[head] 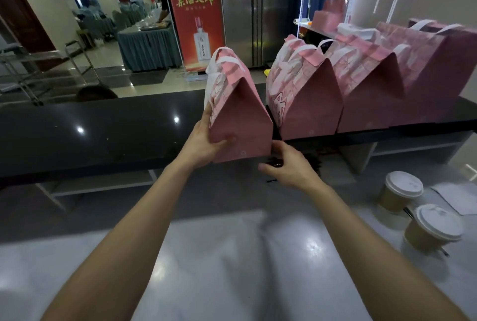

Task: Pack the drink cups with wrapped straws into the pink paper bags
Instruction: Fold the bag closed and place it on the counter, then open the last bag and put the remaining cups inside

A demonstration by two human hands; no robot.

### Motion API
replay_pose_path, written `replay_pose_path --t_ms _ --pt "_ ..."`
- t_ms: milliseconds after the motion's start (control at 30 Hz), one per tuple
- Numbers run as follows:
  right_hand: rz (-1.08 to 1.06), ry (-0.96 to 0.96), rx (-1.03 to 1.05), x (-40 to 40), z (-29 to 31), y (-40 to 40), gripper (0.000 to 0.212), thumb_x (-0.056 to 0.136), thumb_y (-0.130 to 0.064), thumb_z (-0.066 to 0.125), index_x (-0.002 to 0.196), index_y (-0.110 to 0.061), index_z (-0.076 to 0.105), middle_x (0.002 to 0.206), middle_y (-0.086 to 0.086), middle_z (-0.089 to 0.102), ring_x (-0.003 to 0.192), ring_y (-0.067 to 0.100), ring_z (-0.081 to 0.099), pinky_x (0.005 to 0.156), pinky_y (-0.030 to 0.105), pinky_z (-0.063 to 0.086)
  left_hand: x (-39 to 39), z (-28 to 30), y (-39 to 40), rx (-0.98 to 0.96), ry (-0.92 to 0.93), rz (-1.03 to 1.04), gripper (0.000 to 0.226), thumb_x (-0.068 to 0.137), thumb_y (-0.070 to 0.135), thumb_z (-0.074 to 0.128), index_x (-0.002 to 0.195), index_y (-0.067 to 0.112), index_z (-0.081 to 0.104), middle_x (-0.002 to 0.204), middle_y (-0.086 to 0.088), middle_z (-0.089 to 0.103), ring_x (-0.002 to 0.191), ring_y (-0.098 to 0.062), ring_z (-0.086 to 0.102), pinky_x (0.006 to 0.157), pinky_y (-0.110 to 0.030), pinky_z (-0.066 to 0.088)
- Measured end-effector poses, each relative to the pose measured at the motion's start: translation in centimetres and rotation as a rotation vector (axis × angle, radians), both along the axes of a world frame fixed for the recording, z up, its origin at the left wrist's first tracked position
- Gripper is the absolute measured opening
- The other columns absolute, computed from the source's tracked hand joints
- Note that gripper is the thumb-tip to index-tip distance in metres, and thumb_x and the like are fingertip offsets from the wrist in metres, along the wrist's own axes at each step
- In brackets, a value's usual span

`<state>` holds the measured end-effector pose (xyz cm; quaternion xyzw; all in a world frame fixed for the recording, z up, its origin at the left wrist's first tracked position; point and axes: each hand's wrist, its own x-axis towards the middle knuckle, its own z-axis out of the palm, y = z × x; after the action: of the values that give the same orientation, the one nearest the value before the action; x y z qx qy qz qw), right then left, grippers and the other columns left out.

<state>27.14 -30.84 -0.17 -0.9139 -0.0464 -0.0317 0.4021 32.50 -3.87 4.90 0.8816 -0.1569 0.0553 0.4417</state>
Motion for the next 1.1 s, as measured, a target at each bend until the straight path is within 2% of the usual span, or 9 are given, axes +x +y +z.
replay_pose_path --t_ms 100,200,567,800,867,933,1033,1100 --pt "0.036 0.167 -0.209 -1.9 -3.8 -0.6 0.095 0.091 -0.054 0.082 0.167 -0.017 0.037 0.164 0.006 0.05 0.147 0.025 0.051 0.119 0.04 0.045 1.7 0.4 -0.7 0.027 0.014 -0.015 0.124 0.081 0.07 0.084 0.17 0.053 0.0 0.164 0.0 0.046 0.145 -0.024 0.054 0.121 -0.053 0.047" --pt "0.109 0.307 -0.355 -2.7 -6.5 -0.8 0.094 0.096 -0.054 0.076 0.169 -0.015 0.032 0.17 0.009 0.043 0.154 0.028 0.043 0.122 0.04 0.041 3.0 0.7 -1.3 0.032 0.034 -0.036 0.127 0.077 0.074 0.085 0.17 0.052 0.002 0.163 -0.001 0.048 0.144 -0.025 0.055 0.12 -0.055 0.048" --pt "0.098 0.343 -0.35 -2.7 -6.7 0.2 0.084 0.096 -0.053 0.076 0.165 -0.019 0.041 0.165 0.007 0.047 0.149 0.027 0.048 0.119 0.04 0.044 5.1 0.7 -2.6 0.068 0.027 -0.029 0.13 0.075 0.079 0.083 0.171 0.05 -0.001 0.162 -0.003 0.05 0.145 -0.028 0.055 0.121 -0.056 0.047" --pt "0.1 0.333 -0.356 -3.8 -6.7 1.0 0.082 0.098 -0.054 0.074 0.165 -0.02 0.042 0.165 0.006 0.048 0.149 0.026 0.048 0.119 0.04 0.044 5.0 1.1 -2.2 0.042 0.083 -0.041 0.143 0.069 0.075 0.089 0.171 0.047 -0.008 0.172 -0.002 0.041 0.153 -0.028 0.049 0.124 -0.058 0.043" --pt "0.122 0.33 -0.368 -3.8 -6.6 1.8 0.081 0.097 -0.055 0.074 0.164 -0.021 0.044 0.164 0.006 0.05 0.148 0.026 0.049 0.117 0.04 0.046 4.0 1.4 -0.7 0.06 0.11 -0.023 0.141 0.07 0.068 0.094 0.173 0.043 0.001 0.174 -0.003 0.038 0.153 -0.027 0.048 0.124 -0.056 0.044" --pt "0.169 0.318 -0.394 -3.4 -6.4 3.4 0.08 0.097 -0.055 0.074 0.163 -0.022 0.045 0.163 0.006 0.051 0.146 0.026 0.051 0.115 0.039 0.046 2.3 1.2 1.9 0.175 0.095 0.026 0.121 0.079 0.06 0.092 0.173 0.035 0.021 0.174 -0.002 0.037 0.151 -0.022 0.05 0.122 -0.047 0.046" --pt "0.269 0.303 -0.425 -2.5 -6.2 7.6 0.08 0.097 -0.056 0.075 0.163 -0.024 0.044 0.164 0.003 0.05 0.147 0.025 0.05 0.114 0.038 0.045 -1.7 -0.3 8.1 0.325 0.111 0.068 0.085 0.09 0.05 0.087 0.163 0.034 0.046 0.162 0.004 0.054 0.141 -0.013 0.058 0.115 -0.037 0.05" --pt "0.353 0.299 -0.439 -2.0 -6.1 11.6 0.079 0.097 -0.056 0.075 0.163 -0.026 0.044 0.165 0.002 0.049 0.147 0.024 0.051 0.115 0.039 0.046 -5.3 -1.8 13.4 0.373 0.186 0.1 0.075 0.092 0.048 0.086 0.158 0.033 0.053 0.154 0.005 0.062 0.137 -0.011 0.061 0.112 -0.034 0.052"
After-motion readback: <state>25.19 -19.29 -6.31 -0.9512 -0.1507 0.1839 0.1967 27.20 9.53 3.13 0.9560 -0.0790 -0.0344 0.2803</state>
